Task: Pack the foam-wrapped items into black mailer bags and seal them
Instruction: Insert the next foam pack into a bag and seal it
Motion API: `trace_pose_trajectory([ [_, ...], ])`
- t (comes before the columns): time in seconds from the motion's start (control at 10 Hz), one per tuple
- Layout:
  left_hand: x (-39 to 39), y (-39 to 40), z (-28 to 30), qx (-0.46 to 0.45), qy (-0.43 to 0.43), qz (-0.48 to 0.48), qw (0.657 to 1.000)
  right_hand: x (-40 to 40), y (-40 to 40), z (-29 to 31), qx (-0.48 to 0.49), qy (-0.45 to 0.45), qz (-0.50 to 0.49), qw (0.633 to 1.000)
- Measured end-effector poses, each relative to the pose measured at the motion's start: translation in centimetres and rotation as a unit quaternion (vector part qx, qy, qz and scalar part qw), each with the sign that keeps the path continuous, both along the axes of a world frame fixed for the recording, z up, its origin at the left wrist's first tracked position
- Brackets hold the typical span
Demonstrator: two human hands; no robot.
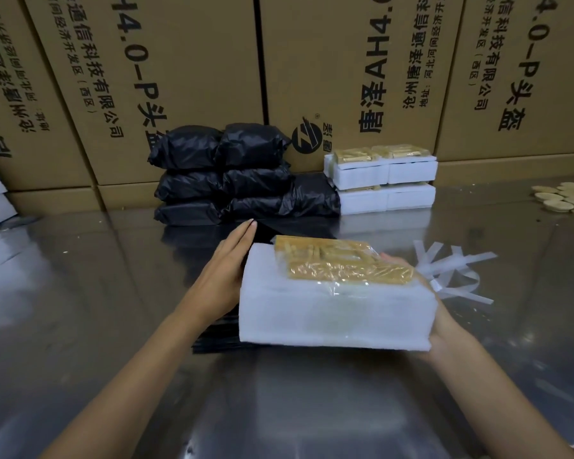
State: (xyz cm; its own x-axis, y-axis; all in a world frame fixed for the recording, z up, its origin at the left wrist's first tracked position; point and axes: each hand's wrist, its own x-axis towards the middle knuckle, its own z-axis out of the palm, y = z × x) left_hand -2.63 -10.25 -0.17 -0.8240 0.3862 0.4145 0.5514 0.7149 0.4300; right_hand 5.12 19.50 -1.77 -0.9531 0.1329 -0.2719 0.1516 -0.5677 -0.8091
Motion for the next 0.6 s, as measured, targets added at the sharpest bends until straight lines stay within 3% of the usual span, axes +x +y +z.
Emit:
trace_pose_trajectory([
  [0.1,0.4,0.0,-0.4,0.045,0.015,-0.034,0.998,0.0,-0.8,0.4,-0.001,0.048,0.063,0.997],
  [0.2,0.2,-0.2,-0.9,0.037,0.021,-0.043,0.998,-0.3,-1.0,0.7,-0.028,0.054,0.056,0.997],
  [0.4,0.5,0.7,-1.4,0.059,0.020,0.012,0.998,-1.3,-2.7,0.1,-0.032,0.033,-0.067,0.997],
  [0.6,3.3,6.6,-1.8,0.084,0.060,-0.027,0.994,-1.5,-6.5,0.4,-0.065,0.026,-0.085,0.994],
])
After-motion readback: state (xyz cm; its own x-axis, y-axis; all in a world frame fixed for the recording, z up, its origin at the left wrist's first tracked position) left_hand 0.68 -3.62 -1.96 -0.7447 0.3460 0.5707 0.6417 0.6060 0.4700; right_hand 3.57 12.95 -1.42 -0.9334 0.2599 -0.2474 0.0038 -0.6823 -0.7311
